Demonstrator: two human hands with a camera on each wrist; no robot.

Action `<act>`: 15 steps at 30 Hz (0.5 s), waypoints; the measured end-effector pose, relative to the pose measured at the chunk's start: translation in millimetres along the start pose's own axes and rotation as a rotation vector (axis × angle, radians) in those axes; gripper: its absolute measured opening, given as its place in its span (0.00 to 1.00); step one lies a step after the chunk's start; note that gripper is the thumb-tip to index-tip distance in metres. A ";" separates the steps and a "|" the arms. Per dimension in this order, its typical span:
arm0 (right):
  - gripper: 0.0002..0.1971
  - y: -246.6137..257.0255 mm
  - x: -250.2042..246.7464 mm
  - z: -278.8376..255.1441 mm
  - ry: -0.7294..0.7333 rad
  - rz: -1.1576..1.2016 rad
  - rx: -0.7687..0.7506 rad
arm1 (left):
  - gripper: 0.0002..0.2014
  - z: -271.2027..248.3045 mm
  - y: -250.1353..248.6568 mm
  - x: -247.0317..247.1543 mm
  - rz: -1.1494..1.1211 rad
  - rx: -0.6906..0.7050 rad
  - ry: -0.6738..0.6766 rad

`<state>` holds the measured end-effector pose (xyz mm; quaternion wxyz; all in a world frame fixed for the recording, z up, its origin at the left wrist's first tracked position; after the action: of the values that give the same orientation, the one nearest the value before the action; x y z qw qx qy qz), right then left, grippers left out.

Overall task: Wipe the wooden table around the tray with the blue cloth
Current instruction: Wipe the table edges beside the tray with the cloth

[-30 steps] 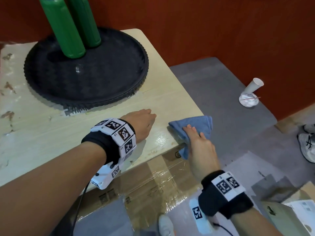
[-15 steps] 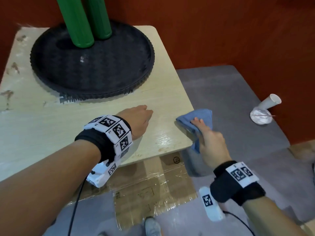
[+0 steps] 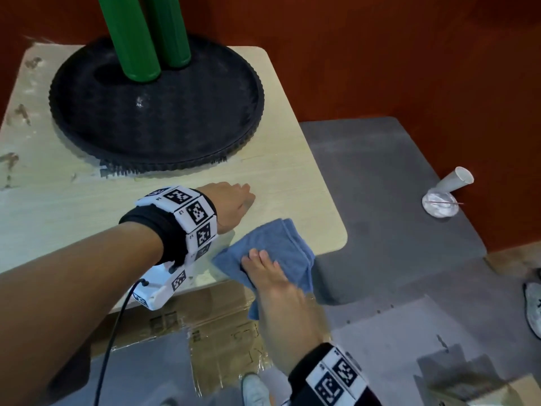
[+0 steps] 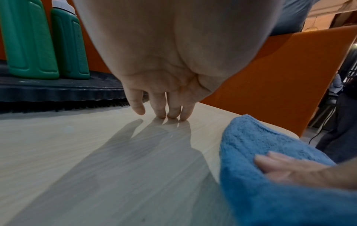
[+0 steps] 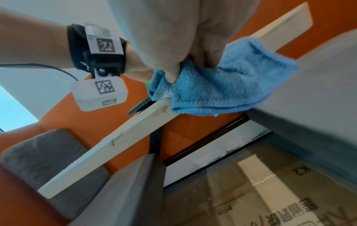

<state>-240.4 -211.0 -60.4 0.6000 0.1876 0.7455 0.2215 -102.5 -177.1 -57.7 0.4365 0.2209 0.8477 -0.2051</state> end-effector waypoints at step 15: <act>0.41 -89.8 -48.1 -20.2 -0.177 -0.134 0.289 | 0.21 -8.8 -9.4 -2.2 0.094 0.089 0.010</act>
<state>-251.3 -314.1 -67.5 0.6433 0.2405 0.7248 0.0540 -112.4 -180.5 -49.6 0.4311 0.2808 0.8286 -0.2209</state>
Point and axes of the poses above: each hand's wrist, its own z-axis towards the middle knuckle, its own x-axis out of the palm, y = z × x, the point moved 10 cm from there along z, towards the middle knuckle, and after that the axes turned 2 degrees about -y, right-handed, at the moved point
